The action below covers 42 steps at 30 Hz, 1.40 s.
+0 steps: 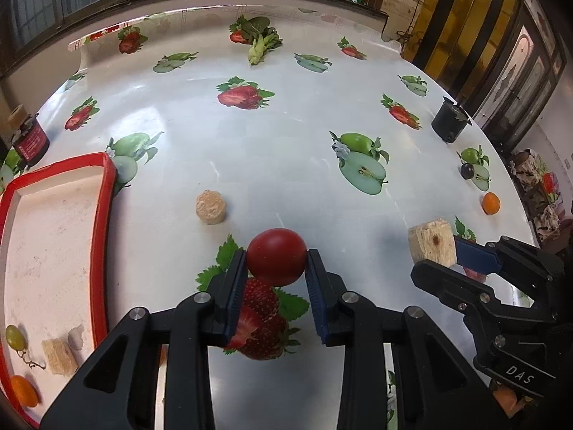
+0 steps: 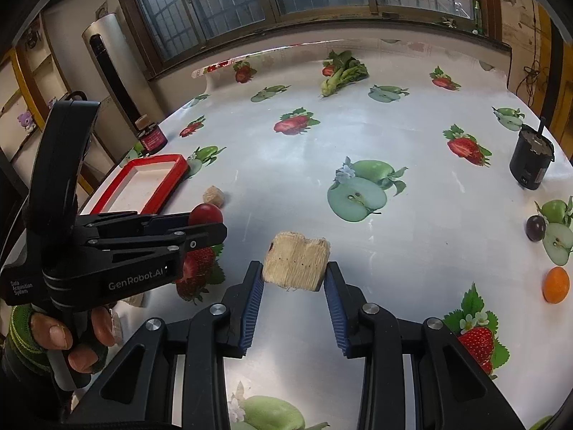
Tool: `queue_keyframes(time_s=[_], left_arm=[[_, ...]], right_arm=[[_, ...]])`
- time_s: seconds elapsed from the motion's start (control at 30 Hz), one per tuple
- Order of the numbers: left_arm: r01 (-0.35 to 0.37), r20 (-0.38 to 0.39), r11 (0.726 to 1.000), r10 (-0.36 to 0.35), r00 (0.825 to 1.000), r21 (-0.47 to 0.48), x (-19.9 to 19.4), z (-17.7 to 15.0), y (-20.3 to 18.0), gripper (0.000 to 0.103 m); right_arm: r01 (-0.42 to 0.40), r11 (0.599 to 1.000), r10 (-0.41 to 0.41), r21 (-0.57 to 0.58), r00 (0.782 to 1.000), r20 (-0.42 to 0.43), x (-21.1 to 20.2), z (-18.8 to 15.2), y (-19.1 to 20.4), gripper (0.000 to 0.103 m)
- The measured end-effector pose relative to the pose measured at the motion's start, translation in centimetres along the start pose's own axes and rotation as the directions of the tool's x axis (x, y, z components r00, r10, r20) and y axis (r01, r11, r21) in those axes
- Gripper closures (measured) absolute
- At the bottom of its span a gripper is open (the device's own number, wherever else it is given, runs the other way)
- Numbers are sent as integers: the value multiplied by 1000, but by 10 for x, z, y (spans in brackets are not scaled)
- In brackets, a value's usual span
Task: Organize fruits
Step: 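Carry the red tomato with the left tool to the tray while the right tool carries its cube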
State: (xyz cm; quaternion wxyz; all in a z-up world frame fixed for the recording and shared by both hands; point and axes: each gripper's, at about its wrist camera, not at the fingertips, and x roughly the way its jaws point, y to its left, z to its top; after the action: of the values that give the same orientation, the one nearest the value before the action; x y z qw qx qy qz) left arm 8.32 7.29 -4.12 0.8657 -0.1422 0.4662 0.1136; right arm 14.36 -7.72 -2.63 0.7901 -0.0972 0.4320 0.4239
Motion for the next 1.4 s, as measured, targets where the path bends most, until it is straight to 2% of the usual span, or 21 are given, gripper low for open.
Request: queue_keyframes(time_s=[0.53, 1.4], left_arm=[[-7, 58, 999, 10, 998, -44, -47, -21, 38, 73], [-52, 88, 987, 66, 994, -150, -80, -46, 119, 73]], right_arm=[[-48, 994, 49, -95, 999, 6, -3, 6, 61, 67], [-103, 976, 99, -191, 995, -28, 23, 23, 131, 67]])
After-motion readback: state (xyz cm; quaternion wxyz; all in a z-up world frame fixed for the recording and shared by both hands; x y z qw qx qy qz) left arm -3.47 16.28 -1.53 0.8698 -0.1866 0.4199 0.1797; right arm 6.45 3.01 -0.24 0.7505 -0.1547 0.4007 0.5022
